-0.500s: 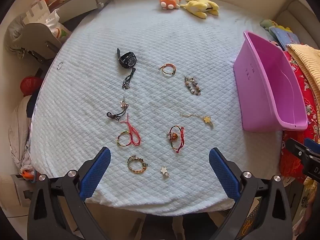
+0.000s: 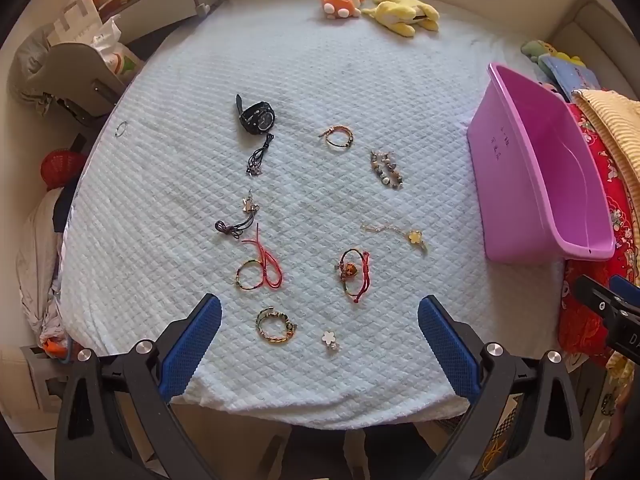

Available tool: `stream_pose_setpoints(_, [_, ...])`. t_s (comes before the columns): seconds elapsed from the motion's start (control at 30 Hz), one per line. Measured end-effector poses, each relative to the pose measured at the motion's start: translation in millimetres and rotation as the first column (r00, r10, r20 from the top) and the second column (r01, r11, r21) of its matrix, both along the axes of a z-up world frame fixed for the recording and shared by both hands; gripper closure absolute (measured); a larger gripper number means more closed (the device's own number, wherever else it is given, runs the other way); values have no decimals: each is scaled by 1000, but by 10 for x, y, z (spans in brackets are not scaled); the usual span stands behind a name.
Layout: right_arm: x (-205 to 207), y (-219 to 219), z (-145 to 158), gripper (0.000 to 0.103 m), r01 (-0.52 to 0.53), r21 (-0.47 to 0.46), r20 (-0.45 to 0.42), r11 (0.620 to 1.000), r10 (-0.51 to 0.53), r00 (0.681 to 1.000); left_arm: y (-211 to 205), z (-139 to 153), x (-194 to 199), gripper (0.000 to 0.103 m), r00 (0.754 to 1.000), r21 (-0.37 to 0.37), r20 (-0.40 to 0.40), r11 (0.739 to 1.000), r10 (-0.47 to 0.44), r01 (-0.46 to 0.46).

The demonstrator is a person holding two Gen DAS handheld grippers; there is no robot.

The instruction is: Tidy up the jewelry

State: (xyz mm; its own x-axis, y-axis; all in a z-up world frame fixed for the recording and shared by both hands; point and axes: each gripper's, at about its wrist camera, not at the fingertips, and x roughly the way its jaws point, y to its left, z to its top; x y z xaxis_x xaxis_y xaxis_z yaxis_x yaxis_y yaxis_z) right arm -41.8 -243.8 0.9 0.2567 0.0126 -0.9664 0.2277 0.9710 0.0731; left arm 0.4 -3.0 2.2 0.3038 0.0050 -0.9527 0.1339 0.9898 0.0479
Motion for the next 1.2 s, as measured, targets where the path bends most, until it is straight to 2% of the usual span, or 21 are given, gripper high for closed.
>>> stream_pose_setpoints(0.8, [-88,15,69,10,13,-42,40,999,-11,999,150,4,-93,6,1000,1,17,1000,8,-8])
stream_pose_setpoints(1.2, [-117,33,104,10,7,-65,57,998,-3,998,168,70,-131,6,999,-28,45,1000,12,-11])
